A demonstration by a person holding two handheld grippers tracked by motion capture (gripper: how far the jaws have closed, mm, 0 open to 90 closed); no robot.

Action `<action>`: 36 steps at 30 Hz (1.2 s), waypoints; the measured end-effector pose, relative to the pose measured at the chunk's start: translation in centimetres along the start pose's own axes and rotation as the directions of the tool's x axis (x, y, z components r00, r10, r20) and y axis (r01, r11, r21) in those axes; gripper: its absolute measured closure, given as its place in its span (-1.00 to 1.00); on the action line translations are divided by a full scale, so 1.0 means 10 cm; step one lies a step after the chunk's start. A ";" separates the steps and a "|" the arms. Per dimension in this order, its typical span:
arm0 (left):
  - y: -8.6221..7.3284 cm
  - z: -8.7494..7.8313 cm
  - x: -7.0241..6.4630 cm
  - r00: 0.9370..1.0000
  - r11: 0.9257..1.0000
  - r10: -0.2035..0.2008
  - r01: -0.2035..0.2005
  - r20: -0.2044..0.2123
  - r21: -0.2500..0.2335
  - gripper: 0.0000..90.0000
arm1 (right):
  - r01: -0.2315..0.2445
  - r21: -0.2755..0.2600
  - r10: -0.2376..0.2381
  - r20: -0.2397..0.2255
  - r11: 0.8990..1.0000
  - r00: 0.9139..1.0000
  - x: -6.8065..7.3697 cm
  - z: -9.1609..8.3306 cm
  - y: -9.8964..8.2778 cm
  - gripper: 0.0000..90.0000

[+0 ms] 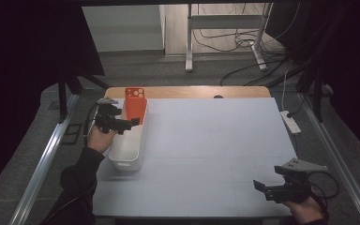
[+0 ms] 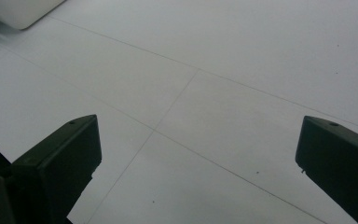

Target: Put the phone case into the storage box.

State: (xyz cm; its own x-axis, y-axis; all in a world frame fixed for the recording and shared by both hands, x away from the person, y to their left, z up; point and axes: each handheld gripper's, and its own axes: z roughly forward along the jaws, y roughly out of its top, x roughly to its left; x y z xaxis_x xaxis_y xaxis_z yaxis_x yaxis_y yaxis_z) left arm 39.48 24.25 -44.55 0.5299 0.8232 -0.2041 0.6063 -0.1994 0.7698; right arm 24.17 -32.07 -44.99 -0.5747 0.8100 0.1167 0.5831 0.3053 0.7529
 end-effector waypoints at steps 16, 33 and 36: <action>-0.10 -0.13 -0.17 0.999 0.998 0.041 -0.040 0.032 -0.039 -1.00 | 0.002 0.003 -0.002 -0.001 1.000 1.000 0.01 0.00 0.00 -0.99; -0.27 -0.23 -0.39 0.996 0.996 0.072 -0.069 0.046 -0.057 -1.00 | 0.006 0.003 -0.006 -0.001 1.000 1.000 0.01 0.00 0.00 -0.98; -0.30 -0.24 -0.42 0.996 0.996 0.079 -0.077 0.044 -0.053 -1.00 | 0.007 0.002 -0.007 -0.002 1.000 1.000 0.01 0.00 0.00 -0.98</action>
State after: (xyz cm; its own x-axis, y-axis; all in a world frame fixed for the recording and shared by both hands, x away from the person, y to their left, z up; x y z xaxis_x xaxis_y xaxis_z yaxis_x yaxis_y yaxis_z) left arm 34.02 22.63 -44.54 0.6017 0.7806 -0.1691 0.5316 -0.2333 0.8142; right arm 24.09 -31.97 -44.97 -0.5797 0.8070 0.1123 0.5803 0.3123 0.7521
